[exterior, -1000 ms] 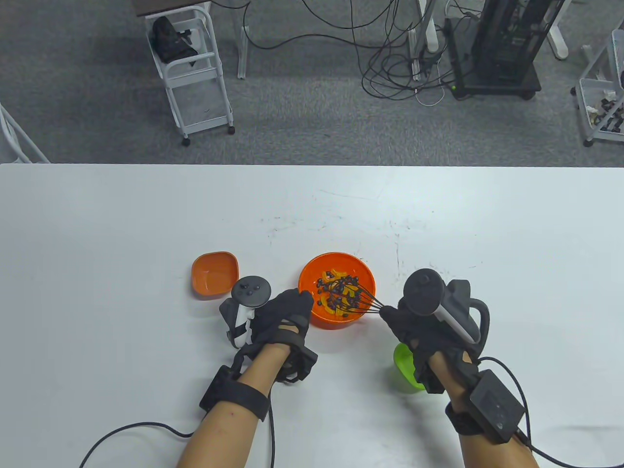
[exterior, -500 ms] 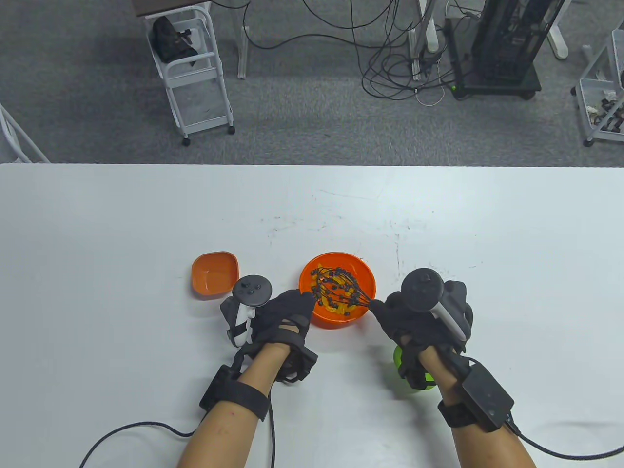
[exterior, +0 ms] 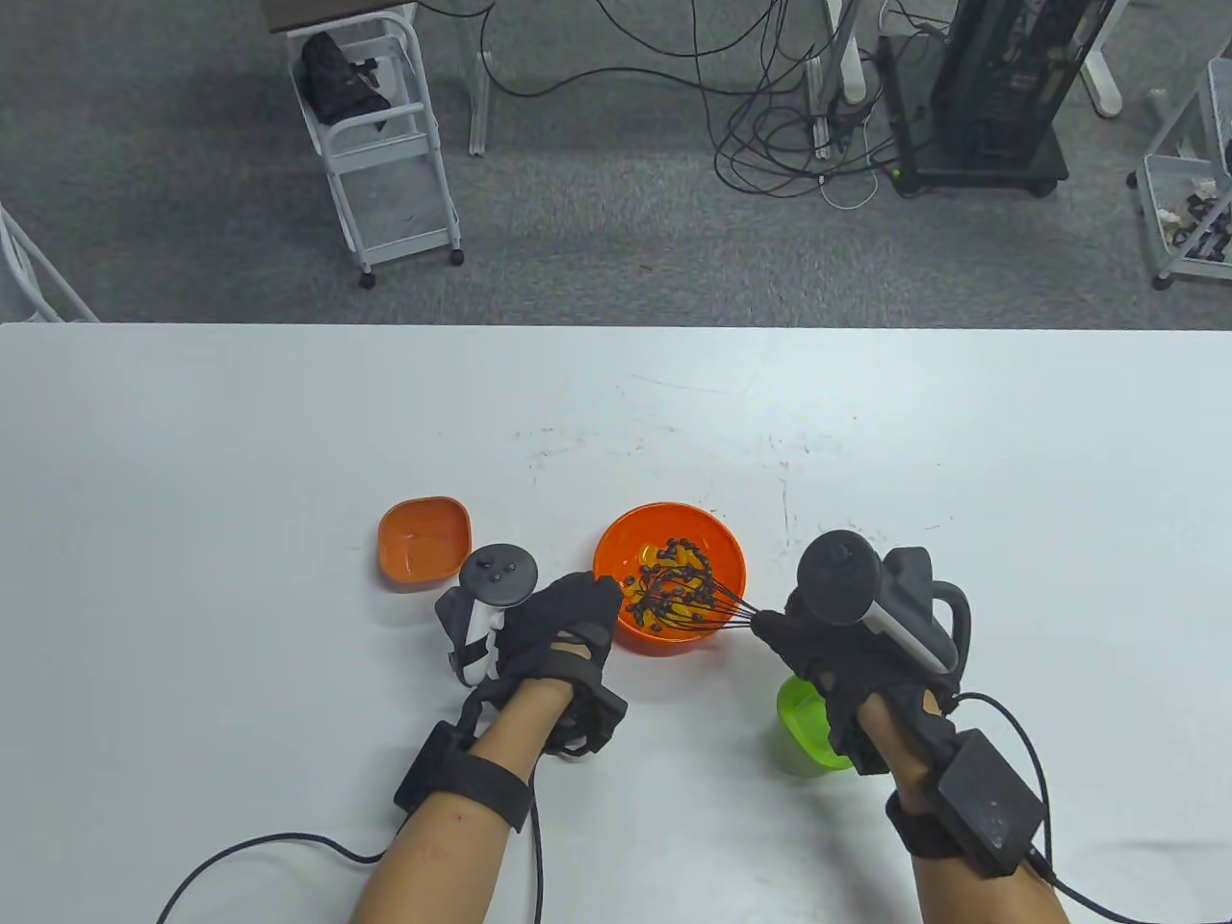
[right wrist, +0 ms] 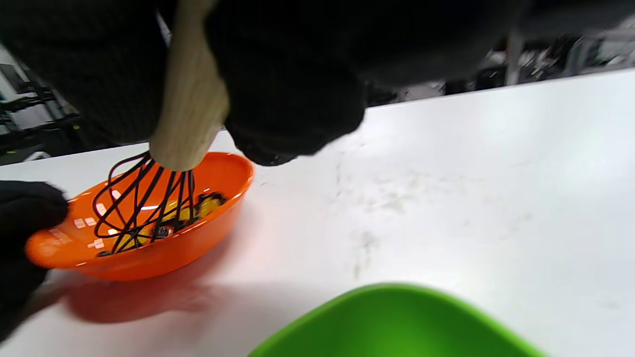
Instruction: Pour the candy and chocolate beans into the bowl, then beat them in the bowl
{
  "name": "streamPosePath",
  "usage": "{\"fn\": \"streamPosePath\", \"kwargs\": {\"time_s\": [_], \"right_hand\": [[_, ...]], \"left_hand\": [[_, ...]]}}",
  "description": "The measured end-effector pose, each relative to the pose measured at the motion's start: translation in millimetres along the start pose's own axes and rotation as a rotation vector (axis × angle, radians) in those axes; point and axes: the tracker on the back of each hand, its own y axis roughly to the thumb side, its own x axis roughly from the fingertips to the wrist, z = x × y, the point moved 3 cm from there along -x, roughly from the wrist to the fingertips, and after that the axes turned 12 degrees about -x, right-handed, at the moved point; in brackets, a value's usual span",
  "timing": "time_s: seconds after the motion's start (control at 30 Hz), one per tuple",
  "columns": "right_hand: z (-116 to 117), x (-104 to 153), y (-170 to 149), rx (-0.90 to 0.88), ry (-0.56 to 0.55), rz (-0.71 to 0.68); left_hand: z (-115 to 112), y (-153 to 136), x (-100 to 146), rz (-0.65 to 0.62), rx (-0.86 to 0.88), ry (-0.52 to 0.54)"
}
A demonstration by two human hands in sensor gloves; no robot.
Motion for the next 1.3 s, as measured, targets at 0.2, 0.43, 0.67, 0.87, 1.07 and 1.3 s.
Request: {"fn": "streamPosePath", "kwargs": {"time_s": [0.2, 0.43, 0.67, 0.87, 1.07, 1.3], "right_hand": [[7.6, -9.1, -16.4, -0.045, -0.051, 0.081], [35.6, -21.8, -22.1, -0.247, 0.039, 0.067], [39.4, -17.9, -7.5, -0.253, 0.139, 0.006], [17.1, -11.9, -11.3, -0.172, 0.136, -0.019], [-1.0, -6.0, -7.2, -0.026, 0.009, 0.003], [6.5, -9.9, -12.3, -0.010, -0.100, 0.038]], "left_hand": [[0.3, -0.1, -0.3, -0.006, -0.002, 0.002], [1.1, -1.9, -0.4, 0.008, 0.012, 0.002], [1.9, -3.7, 0.1, 0.019, 0.028, 0.014], [1.3, -2.8, 0.6, 0.016, 0.028, 0.012], [0.4, 0.3, 2.6, 0.012, -0.009, 0.029], [-0.1, 0.2, 1.9, 0.007, -0.002, 0.019]]}}
